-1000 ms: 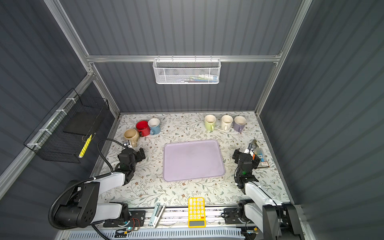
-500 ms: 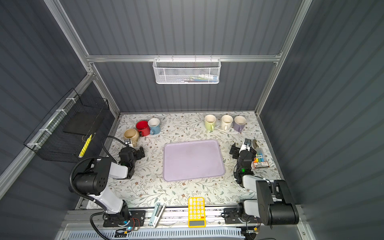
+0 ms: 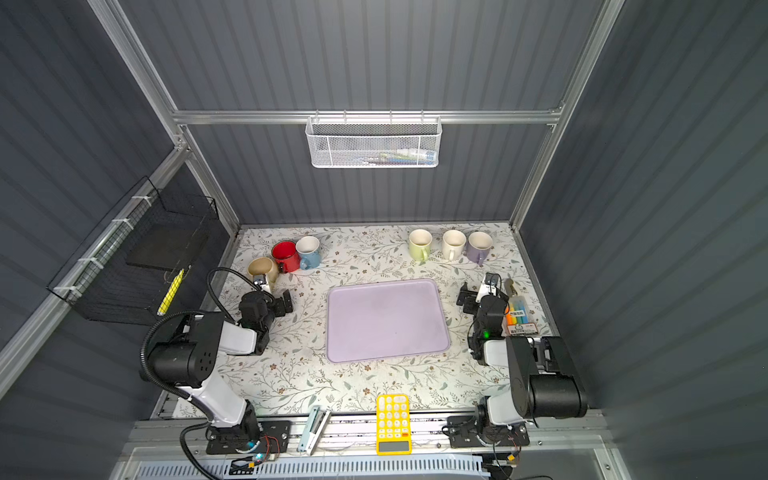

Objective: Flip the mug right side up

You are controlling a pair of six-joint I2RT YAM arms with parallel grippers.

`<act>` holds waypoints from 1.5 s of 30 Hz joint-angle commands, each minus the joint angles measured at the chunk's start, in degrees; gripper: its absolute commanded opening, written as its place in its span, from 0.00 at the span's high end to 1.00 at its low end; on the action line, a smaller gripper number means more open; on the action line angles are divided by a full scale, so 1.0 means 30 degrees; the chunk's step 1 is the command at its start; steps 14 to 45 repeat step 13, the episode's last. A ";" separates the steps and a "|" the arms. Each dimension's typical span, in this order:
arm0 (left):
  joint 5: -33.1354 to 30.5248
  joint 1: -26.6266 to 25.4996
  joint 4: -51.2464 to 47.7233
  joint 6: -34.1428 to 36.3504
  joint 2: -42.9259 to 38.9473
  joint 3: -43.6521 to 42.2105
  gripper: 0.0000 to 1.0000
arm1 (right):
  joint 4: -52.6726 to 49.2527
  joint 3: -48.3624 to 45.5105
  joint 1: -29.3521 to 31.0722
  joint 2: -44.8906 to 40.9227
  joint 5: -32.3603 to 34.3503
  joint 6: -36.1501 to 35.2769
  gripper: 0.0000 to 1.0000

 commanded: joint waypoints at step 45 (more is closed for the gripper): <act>-0.0323 -0.0227 0.0002 0.0483 0.0074 0.0516 0.00 | 0.0123 0.0404 -0.0148 -0.0041 0.0069 0.0037 0.01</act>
